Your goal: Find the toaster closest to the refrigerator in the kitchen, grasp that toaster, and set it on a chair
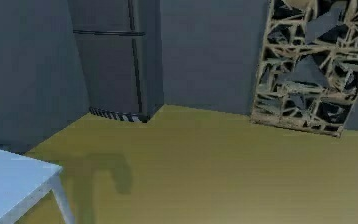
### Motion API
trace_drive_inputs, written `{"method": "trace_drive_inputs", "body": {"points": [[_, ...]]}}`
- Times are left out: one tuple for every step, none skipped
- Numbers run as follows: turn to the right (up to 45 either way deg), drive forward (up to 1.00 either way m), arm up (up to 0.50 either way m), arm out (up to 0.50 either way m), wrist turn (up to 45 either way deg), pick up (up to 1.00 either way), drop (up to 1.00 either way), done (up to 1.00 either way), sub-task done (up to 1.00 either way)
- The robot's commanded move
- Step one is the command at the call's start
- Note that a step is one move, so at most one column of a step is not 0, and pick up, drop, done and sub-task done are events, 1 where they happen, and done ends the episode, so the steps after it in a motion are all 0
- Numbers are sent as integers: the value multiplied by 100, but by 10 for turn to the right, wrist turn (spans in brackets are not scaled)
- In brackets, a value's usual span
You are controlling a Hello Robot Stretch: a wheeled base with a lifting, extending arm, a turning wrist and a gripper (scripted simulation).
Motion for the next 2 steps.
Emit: {"method": "trace_drive_inputs", "body": {"points": [[-450,0,0,0,0,0,0,0,0],[-450,0,0,0,0,0,0,0,0]]}}
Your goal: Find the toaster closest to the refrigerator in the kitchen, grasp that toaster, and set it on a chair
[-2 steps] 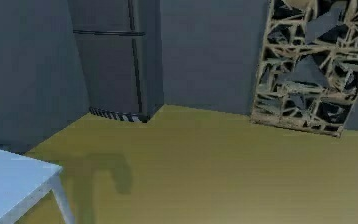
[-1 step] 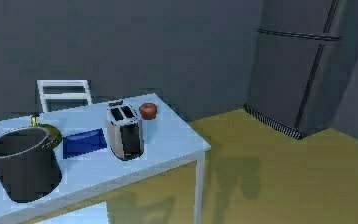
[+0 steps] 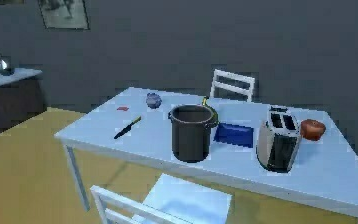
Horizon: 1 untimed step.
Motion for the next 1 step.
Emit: {"method": "trace_drive_inputs", "body": {"points": [[-450,0,0,0,0,0,0,0,0]]}}
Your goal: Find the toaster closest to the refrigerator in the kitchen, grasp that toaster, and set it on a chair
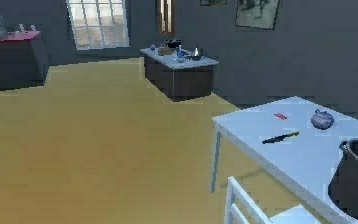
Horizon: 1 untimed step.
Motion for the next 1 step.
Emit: {"method": "trace_drive_inputs", "body": {"points": [[-150,0,0,0,0,0,0,0,0]]}}
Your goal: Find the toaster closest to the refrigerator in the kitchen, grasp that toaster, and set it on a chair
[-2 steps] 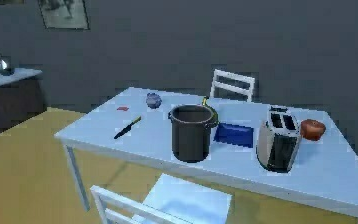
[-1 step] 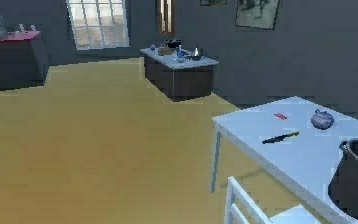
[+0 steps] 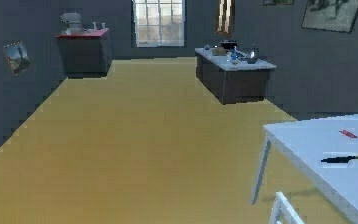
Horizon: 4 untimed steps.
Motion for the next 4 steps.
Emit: {"method": "trace_drive_inputs", "body": {"points": [[450,0,0,0,0,0,0,0,0],[450,0,0,0,0,0,0,0,0],[180,0,0,0,0,0,0,0,0],[30,0,0,0,0,0,0,0,0]]}}
